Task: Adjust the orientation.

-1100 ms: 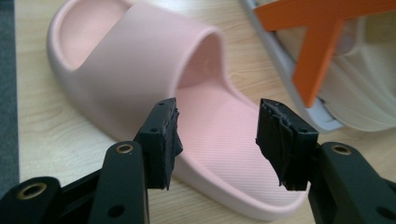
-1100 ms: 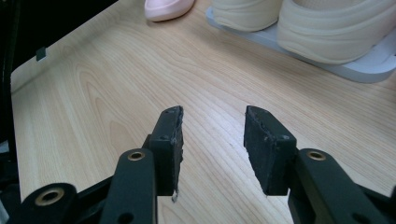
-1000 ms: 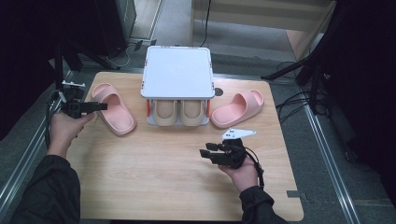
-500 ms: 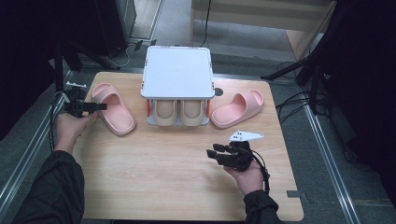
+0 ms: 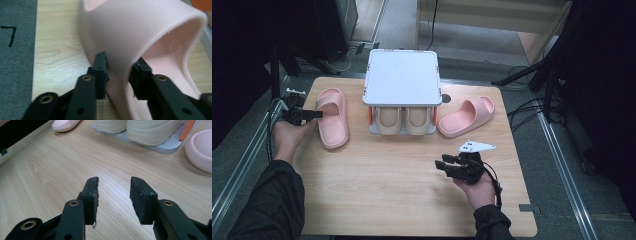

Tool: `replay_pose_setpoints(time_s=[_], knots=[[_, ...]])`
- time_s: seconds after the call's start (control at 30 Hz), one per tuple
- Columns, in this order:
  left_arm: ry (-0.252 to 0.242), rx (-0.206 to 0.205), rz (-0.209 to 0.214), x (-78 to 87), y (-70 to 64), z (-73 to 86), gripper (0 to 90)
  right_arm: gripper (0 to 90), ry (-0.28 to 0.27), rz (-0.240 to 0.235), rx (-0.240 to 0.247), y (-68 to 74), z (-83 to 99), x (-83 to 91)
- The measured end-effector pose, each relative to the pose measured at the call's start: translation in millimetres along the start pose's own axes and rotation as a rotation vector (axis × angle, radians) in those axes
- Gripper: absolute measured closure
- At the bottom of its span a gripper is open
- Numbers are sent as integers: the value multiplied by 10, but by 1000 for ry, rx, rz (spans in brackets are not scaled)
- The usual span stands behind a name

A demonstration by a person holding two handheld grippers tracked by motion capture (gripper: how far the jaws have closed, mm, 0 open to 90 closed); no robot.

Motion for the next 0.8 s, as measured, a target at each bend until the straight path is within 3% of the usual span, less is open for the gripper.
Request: replay_pose_setpoints(time_s=[0.1, 0.27, 0.53, 0.8], knots=[[-2, -38, -53, 34, 17, 2, 807, 592, -3, 0, 3, -5, -4, 1], [9, -28, -58, 37, 33, 3, 841, 593, -12, 10, 0, -5, -8, 23], [25, -5, -24, 98, 22, -17, 845, 593, -29, 2, -7, -29, -19, 47], [6, -22, 3, 334, -68, 13, 845, 591, -27, -14, -5, -22, -45, 31]])
Point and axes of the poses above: each handheld gripper's, and its own axes: x roughly backward along the jaws, z roughly out of its underside, y roughly to its left, the point moved 2 cm from there along -x, roughly forward along the jaws, and after that the axes turned 12 degrees about -z, right-handed, at the moved point
